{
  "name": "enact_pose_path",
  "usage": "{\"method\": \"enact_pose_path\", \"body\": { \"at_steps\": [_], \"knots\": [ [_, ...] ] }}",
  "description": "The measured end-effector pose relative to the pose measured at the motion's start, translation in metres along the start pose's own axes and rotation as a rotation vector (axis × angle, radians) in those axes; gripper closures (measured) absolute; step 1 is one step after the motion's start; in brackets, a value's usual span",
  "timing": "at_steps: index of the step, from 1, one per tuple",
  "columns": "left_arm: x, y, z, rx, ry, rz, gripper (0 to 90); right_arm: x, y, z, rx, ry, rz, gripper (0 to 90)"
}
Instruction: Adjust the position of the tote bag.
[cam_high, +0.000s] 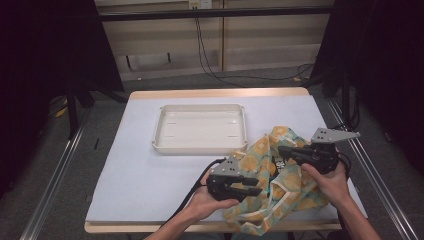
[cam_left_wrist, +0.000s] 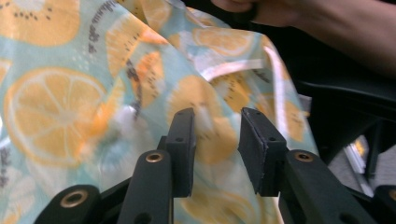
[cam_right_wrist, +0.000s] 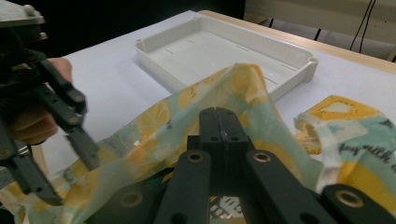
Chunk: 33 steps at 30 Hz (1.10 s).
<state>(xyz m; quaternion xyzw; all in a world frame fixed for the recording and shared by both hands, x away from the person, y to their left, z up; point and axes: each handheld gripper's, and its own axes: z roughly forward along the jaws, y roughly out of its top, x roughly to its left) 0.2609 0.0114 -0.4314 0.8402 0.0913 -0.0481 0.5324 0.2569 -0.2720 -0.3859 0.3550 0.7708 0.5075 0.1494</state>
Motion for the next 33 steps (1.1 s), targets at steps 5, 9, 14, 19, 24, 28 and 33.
{"method": "enact_pose_path", "body": {
  "at_steps": [5, 9, 14, 19, 24, 28, 33],
  "knots": [
    [0.005, 0.000, 0.010, 0.034, 0.014, -0.036, 46.0, 0.004, -0.009, -0.007, 0.028, 0.028, 0.005, 78.5],
    [0.007, -0.003, 0.015, 0.068, 0.023, -0.028, 38.1, 0.007, -0.021, -0.009, 0.048, 0.016, 0.017, 62.4],
    [0.010, -0.004, 0.018, 0.088, 0.028, -0.033, 73.1, 0.022, -0.026, -0.006, 0.088, 0.086, -0.019, 49.3],
    [0.012, -0.002, 0.004, 0.042, 0.004, -0.066, 90.0, 0.028, -0.034, 0.007, 0.149, 0.098, -0.027, 38.3],
    [0.016, -0.003, -0.015, 0.003, 0.032, -0.103, 90.0, 0.028, -0.040, 0.011, 0.194, 0.103, -0.047, 56.6],
    [0.023, -0.013, -0.031, 0.025, 0.075, -0.119, 90.0, 0.029, -0.041, 0.007, 0.191, 0.095, -0.049, 77.2],
    [0.028, -0.027, -0.045, 0.031, 0.089, -0.150, 90.0, 0.033, -0.048, -0.007, 0.173, 0.105, -0.034, 90.0]
  ]
}}
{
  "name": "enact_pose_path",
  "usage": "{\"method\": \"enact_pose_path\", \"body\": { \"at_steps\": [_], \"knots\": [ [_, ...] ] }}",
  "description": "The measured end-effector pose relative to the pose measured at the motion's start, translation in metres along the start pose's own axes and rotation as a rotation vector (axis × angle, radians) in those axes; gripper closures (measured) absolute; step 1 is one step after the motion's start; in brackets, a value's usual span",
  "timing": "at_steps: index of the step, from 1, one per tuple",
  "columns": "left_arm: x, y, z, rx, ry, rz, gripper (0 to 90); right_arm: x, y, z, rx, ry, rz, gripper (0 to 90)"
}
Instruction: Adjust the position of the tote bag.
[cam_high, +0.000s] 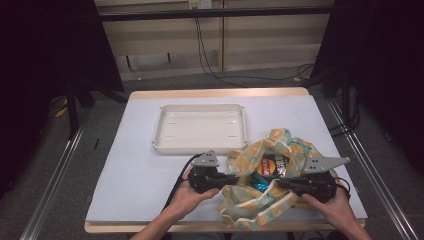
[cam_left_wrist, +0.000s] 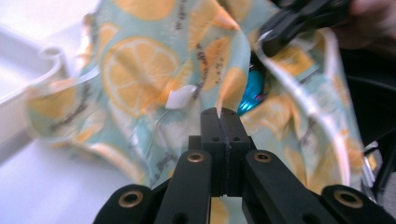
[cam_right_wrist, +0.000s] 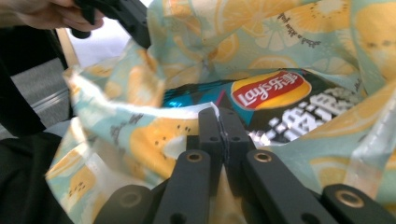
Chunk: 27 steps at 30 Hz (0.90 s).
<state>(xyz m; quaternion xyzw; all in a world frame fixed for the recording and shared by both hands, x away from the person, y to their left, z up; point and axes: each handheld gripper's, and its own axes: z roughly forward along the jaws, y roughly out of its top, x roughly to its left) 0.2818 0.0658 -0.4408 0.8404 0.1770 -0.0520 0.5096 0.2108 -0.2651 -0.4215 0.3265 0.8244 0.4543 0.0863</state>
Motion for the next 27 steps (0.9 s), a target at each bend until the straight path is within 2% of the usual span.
{"method": "enact_pose_path", "body": {
  "at_steps": [3, 7, 8, 10, 11, 12, 13, 15, 16, 18, 19, 20, 21, 22, 23, 24, 25, 26, 27],
  "knots": [
    [0.002, -0.006, -0.005, 0.021, 0.011, -0.009, 90.0, 0.008, -0.010, -0.016, -0.053, 0.002, 0.022, 90.0],
    [0.001, -0.013, -0.007, 0.034, -0.001, -0.017, 89.7, 0.013, -0.019, -0.023, -0.046, 0.008, 0.017, 90.0],
    [-0.002, -0.019, -0.007, 0.055, -0.009, -0.022, 89.4, 0.016, -0.028, -0.025, -0.035, 0.010, 0.026, 90.0],
    [-0.005, -0.024, -0.006, 0.067, -0.019, -0.025, 88.1, 0.018, -0.035, -0.027, -0.025, 0.014, 0.034, 89.7],
    [-0.005, -0.025, -0.005, 0.068, -0.026, -0.022, 86.5, 0.019, -0.038, -0.028, -0.023, 0.018, 0.038, 88.6],
    [-0.006, -0.025, -0.005, 0.066, -0.034, 0.004, 82.8, 0.020, -0.039, -0.028, -0.017, 0.017, 0.039, 85.9],
    [-0.006, -0.024, -0.006, 0.061, -0.028, 0.019, 81.2, 0.020, -0.038, -0.028, -0.025, 0.010, 0.048, 80.6],
    [-0.007, -0.023, -0.006, 0.050, -0.018, 0.019, 77.6, 0.020, -0.035, -0.028, -0.032, 0.009, 0.048, 78.3],
    [-0.010, -0.018, -0.010, 0.022, -0.013, 0.030, 76.9, 0.021, -0.027, -0.027, -0.046, 0.013, 0.027, 71.8],
    [-0.014, -0.013, -0.015, -0.009, -0.011, 0.043, 73.9, 0.021, -0.017, -0.026, -0.063, 0.016, 0.015, 66.1],
    [-0.014, -0.013, -0.015, -0.009, -0.011, 0.043, 73.4, 0.021, -0.017, -0.026, -0.063, 0.016, 0.015, 66.1],
    [-0.017, -0.010, -0.018, -0.033, -0.008, 0.042, 72.5, 0.019, -0.007, -0.028, -0.085, 0.016, 0.011, 61.9],
    [-0.018, -0.008, -0.021, -0.046, -0.009, 0.052, 72.5, 0.019, -0.007, -0.028, -0.085, 0.016, 0.011, 61.9],
    [-0.022, -0.004, -0.027, -0.080, -0.009, 0.065, 72.2, 0.019, 0.002, -0.030, -0.114, 0.028, 0.003, 60.5],
    [-0.022, -0.004, -0.027, -0.080, -0.009, 0.065, 74.2, 0.019, 0.007, -0.031, -0.128, 0.019, 0.004, 61.7],
    [-0.027, 0.000, -0.030, -0.090, -0.049, 0.093, 76.9, 0.018, 0.011, -0.031, -0.137, 0.021, -0.002, 63.0],
    [-0.027, 0.000, -0.030, -0.090, -0.049, 0.093, 83.6, 0.018, 0.011, -0.031, -0.137, 0.021, -0.002, 63.0],
    [-0.030, 0.003, -0.029, -0.088, -0.087, 0.117, 83.6, 0.017, 0.015, -0.031, -0.142, 0.011, -0.009, 64.1],
    [-0.035, 0.007, -0.021, -0.073, -0.113, 0.139, 88.1, 0.012, 0.025, -0.027, -0.155, -0.007, 0.000, 65.7]
  ]
}}
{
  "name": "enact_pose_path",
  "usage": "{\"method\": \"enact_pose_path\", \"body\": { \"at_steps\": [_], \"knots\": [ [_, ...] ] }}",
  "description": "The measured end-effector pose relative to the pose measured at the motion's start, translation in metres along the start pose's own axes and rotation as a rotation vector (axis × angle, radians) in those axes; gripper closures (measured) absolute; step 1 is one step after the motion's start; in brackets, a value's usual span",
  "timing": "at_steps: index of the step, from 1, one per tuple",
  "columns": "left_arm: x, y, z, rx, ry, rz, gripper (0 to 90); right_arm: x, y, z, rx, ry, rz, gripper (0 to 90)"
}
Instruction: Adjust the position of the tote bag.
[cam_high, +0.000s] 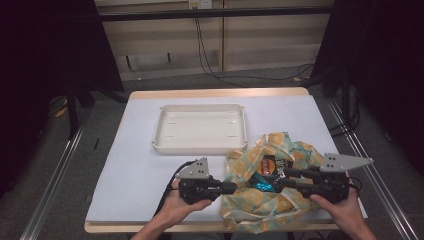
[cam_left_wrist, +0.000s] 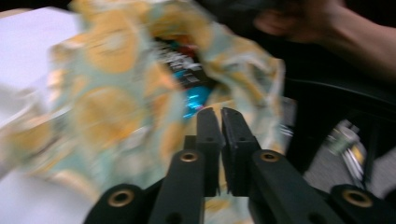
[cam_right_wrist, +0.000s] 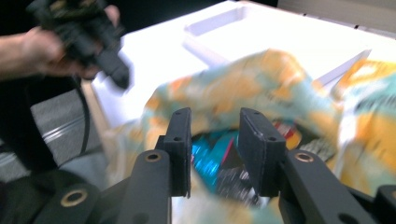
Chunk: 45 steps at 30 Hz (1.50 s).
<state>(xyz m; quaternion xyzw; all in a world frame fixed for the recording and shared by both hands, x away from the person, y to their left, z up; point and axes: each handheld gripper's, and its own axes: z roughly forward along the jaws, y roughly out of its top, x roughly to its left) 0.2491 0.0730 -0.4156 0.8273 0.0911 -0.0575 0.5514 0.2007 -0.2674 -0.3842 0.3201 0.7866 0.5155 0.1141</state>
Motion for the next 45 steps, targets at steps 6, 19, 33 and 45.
{"method": "enact_pose_path", "body": {
  "at_steps": [6, 19, 33, 45],
  "knots": [
    [0.002, 0.002, 0.035, 0.058, 0.003, 0.002, 80.0, -0.026, 0.030, 0.022, -0.015, -0.029, -0.005, 60.6],
    [0.013, -0.017, 0.054, 0.139, 0.049, 0.013, 50.2, -0.048, 0.030, 0.059, 0.102, -0.034, 0.010, 46.2],
    [-0.017, -0.016, 0.061, 0.189, -0.082, 0.126, 90.0, -0.069, 0.039, 0.088, 0.145, -0.017, 0.047, 81.4],
    [-0.010, -0.026, 0.043, 0.218, -0.027, 0.087, 86.4, -0.071, 0.042, 0.107, 0.146, -0.021, 0.044, 76.7]
  ]
}}
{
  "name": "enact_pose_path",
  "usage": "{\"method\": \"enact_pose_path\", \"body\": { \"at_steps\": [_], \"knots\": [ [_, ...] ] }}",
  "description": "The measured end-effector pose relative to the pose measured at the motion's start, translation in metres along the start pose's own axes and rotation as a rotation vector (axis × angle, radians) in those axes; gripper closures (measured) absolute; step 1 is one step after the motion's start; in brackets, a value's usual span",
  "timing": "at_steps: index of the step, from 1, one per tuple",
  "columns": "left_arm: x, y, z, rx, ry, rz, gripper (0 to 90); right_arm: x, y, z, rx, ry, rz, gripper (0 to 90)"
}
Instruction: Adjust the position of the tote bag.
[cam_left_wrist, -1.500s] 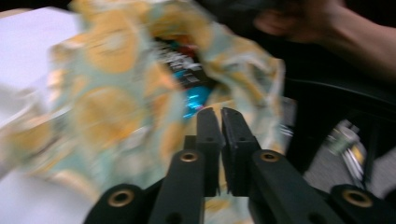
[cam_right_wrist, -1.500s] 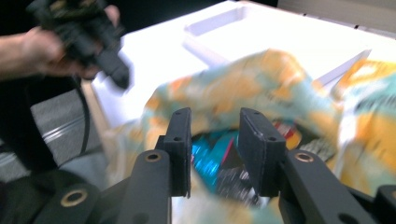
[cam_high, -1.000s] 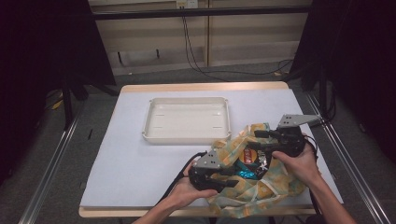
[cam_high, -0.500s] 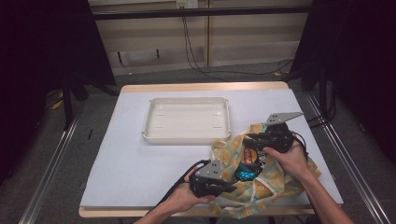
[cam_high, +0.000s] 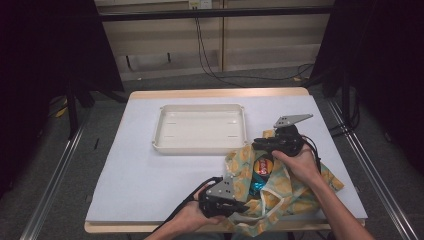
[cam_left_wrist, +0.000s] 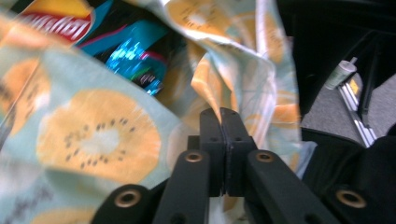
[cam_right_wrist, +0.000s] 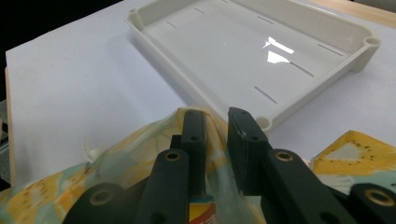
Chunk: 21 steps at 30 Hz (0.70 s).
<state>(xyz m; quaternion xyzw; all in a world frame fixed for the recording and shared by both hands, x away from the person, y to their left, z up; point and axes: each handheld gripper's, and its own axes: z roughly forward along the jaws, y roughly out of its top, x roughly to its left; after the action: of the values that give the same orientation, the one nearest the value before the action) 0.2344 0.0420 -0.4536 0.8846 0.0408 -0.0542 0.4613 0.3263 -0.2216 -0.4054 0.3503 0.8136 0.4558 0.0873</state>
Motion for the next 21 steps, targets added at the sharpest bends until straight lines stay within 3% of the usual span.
{"method": "enact_pose_path", "body": {
  "at_steps": [2, 3, 5, 8, 11, 13, 14, 18, 19, 21],
  "knots": [
    [0.002, -0.001, -0.002, -0.020, 0.002, -0.024, 76.8, 0.002, -0.001, -0.003, -0.001, 0.003, -0.002, 74.4],
    [0.002, -0.001, -0.002, -0.020, 0.002, -0.024, 76.2, 0.002, -0.001, -0.003, -0.001, 0.003, -0.002, 74.4],
    [0.004, 0.005, -0.007, -0.077, -0.033, -0.026, 74.3, 0.007, -0.003, -0.004, -0.002, 0.004, -0.013, 74.4],
    [0.002, 0.015, -0.009, -0.131, -0.037, -0.033, 75.7, 0.008, -0.003, -0.005, -0.007, 0.007, -0.013, 74.5],
    [0.003, 0.022, -0.005, -0.146, -0.050, -0.045, 78.1, 0.008, -0.003, -0.005, -0.014, 0.007, -0.011, 74.7],
    [0.008, 0.026, 0.009, -0.128, 0.015, -0.074, 75.5, 0.008, -0.003, -0.004, -0.013, 0.006, -0.010, 74.8],
    [0.012, 0.025, 0.013, -0.106, 0.034, -0.091, 68.8, 0.008, -0.003, -0.004, -0.013, 0.007, -0.010, 74.8],
    [0.020, 0.022, 0.019, -0.105, 0.056, -0.113, 68.4, 0.007, -0.004, -0.004, -0.014, 0.009, -0.010, 75.0],
    [0.022, 0.021, 0.019, -0.120, 0.053, -0.133, 66.4, 0.008, -0.004, -0.004, -0.013, 0.008, -0.008, 75.0],
    [0.024, 0.020, 0.015, -0.109, 0.095, -0.143, 57.4, 0.007, -0.005, -0.004, -0.016, 0.007, -0.008, 74.9]
  ]
}}
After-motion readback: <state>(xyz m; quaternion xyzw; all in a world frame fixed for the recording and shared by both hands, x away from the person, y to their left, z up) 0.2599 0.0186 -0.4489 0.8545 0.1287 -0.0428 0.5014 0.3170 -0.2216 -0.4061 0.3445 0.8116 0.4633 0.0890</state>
